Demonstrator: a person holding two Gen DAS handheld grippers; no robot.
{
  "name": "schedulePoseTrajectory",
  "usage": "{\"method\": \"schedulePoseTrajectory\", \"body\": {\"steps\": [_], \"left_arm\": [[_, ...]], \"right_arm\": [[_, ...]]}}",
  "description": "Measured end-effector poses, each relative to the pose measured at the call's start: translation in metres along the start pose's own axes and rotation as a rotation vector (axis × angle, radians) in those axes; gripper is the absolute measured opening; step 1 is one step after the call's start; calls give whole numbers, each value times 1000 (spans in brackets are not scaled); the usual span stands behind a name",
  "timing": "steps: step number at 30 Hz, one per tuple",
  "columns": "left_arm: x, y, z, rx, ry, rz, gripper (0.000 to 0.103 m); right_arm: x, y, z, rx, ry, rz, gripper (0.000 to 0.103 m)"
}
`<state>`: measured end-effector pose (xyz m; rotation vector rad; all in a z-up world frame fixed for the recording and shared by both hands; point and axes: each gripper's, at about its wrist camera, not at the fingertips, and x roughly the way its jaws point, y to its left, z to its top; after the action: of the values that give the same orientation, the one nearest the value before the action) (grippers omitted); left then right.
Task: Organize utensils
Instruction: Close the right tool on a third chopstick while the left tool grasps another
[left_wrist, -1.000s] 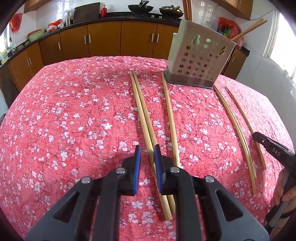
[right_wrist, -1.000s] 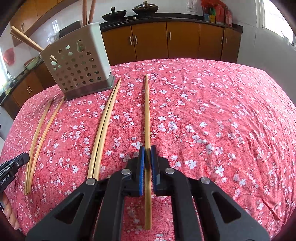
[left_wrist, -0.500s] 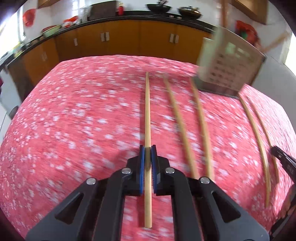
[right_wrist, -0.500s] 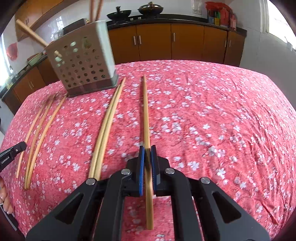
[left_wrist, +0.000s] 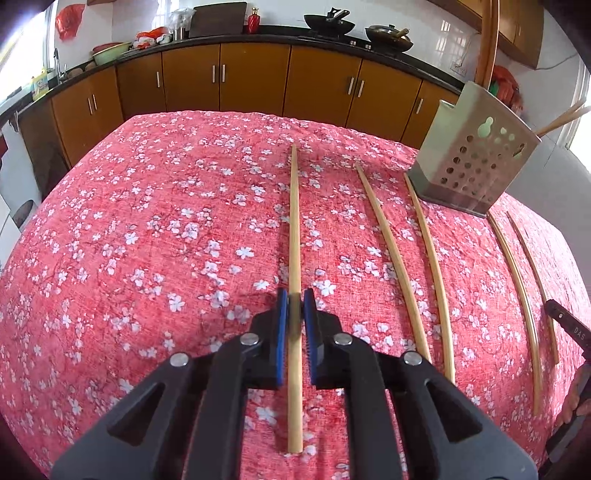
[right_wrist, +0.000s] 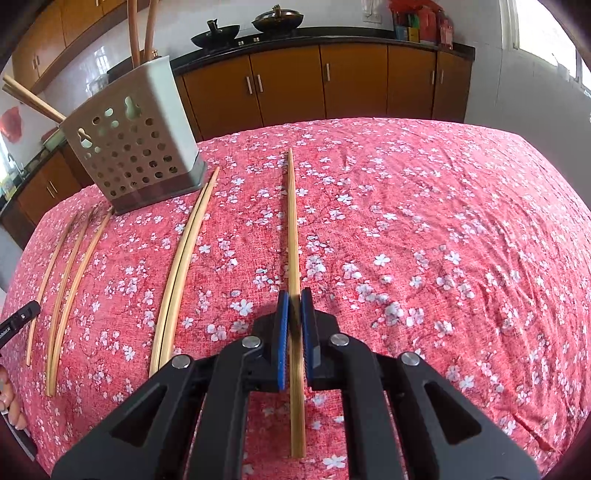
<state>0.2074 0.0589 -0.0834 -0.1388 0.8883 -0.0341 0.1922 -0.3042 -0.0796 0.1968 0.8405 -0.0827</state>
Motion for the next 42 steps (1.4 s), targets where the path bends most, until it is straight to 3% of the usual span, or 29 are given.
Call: {"method": "schedulePoseTrajectory", "body": {"steps": [28, 42], "left_arm": [[-5, 1, -2, -17, 1, -14, 12], [-13, -11, -13, 68, 14, 28, 8]], "right_arm": [[-4, 4, -5, 8, 1, 3, 8], [-19, 3, -15, 2, -6, 7, 8]]}}
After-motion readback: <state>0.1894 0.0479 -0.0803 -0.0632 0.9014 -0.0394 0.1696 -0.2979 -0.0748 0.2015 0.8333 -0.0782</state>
